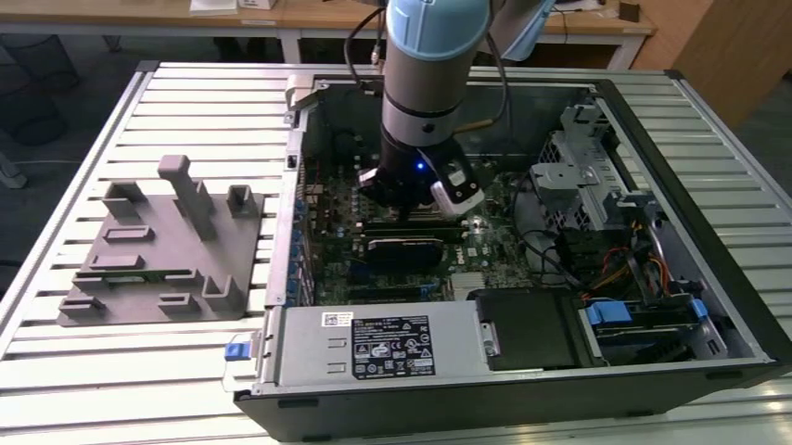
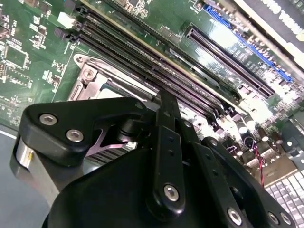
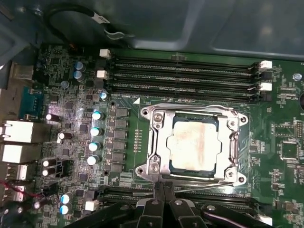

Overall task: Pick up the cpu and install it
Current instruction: 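Install the second cpu locking lever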

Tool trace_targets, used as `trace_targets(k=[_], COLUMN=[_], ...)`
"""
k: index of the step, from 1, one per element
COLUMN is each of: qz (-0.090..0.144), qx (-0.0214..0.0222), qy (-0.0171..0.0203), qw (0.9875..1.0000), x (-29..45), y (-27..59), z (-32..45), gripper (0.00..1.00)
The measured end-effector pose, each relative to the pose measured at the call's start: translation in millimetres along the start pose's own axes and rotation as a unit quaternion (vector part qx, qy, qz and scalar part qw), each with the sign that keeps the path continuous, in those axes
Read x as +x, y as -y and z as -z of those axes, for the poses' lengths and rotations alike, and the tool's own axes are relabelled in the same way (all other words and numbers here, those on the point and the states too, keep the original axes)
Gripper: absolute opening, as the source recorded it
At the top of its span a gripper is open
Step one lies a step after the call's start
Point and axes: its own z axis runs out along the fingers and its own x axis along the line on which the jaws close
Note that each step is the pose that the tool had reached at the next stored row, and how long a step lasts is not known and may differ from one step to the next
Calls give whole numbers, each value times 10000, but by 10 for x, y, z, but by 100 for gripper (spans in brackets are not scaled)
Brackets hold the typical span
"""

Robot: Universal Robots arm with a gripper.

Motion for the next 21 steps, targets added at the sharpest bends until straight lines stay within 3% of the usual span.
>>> trace_targets(k=[2,5,14,21], qz=[0,1,3,5], qx=[-15,-73,-164,-287], qy=[0,4,9,16], qw=[10000,10000,9999,9996], x=[2,13,67,121], y=[5,41,126,129], z=[-19,-18,-16,-53], gripper=[11,11,11,11])
